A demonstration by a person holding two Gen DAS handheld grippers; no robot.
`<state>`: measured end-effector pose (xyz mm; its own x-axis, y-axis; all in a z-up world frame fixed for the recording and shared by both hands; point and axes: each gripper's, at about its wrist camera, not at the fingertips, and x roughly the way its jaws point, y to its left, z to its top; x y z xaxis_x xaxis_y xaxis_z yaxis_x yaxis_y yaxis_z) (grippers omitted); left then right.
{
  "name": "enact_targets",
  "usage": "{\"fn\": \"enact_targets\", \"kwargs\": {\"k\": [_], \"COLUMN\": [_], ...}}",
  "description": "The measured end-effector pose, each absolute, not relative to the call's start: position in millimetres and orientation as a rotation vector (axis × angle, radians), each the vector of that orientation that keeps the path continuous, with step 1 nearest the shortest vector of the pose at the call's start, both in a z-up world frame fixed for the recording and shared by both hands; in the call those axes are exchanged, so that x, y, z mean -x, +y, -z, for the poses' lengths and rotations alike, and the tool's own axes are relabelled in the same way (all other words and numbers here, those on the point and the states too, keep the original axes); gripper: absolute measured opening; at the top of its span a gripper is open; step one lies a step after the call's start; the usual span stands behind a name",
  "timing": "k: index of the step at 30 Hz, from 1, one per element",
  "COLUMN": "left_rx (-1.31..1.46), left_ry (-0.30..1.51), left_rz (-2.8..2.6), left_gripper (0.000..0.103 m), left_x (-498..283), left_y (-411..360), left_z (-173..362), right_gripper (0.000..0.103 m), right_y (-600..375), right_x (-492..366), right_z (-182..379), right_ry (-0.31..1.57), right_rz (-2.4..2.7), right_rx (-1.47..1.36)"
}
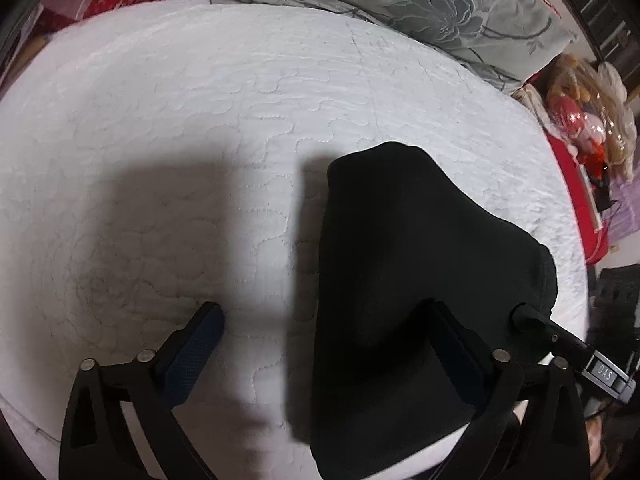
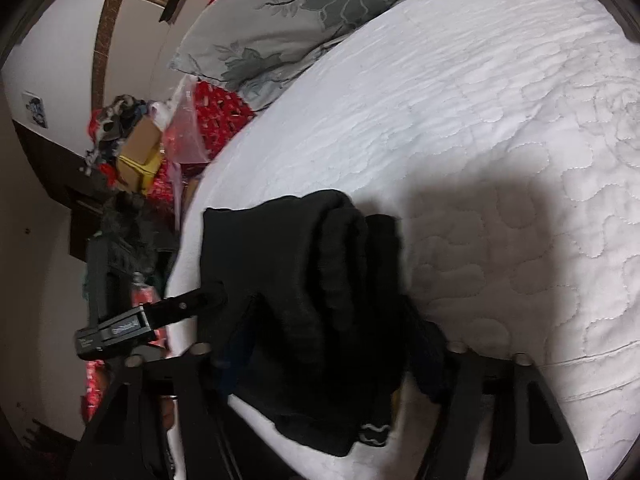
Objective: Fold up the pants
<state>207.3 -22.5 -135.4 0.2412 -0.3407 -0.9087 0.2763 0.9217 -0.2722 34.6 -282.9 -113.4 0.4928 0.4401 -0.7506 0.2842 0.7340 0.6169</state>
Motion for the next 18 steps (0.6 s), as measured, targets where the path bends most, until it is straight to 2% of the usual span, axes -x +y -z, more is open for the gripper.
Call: {"fn": "enact_targets", "kwargs": {"k": [1, 2, 3, 4, 5, 8, 18], "left_rx": [0.053, 0.057, 0.075, 0.094, 0.084, 0.045, 0.173], "left_ry": [1.252, 1.246, 1.248, 1.258, 1.248, 1.217, 1.213], "left_rz": [0.420, 0.428, 0.456, 0.479, 0.461, 0.435, 0.421], "left_gripper": [0.087, 0.070, 0.045, 0.036, 0.035, 0.026, 0.023], "left_x": [-206.2, -205.2, -202.7, -201.2, -198.7, -191.3, -172.4], "left_y": [-24.9, -28.1, -33.9, -37.5, -41.0, -48.8, -7.6], "left_z": [134.1, 131.9, 128.2, 126.8, 123.7, 115.3, 92.8], "right_gripper": [0.052, 0.049, 0.047, 0.045, 0.038, 0.033, 0.030], "right_y": [-283.3, -283.5, -283.3, -282.3, -279.0, -270.2, -241.3], "right_x": [-34.2, -34.2, -34.7, -35.0, -36.1, -38.0, -28.5], "right_z": [114.4, 114.7, 114.5, 114.0, 111.0, 100.5, 65.5], "right_ry": [1.082, 1.079, 1.076, 1.080, 1.083, 1.088, 1.073], "right_rz": [-0.092, -0.084, -0.072, -0.061, -0.051, -0.030, -0.064], "right_rx": [-0.772, -0.772, -0.768, -0.759, -0.740, -0.687, -0.625]}}
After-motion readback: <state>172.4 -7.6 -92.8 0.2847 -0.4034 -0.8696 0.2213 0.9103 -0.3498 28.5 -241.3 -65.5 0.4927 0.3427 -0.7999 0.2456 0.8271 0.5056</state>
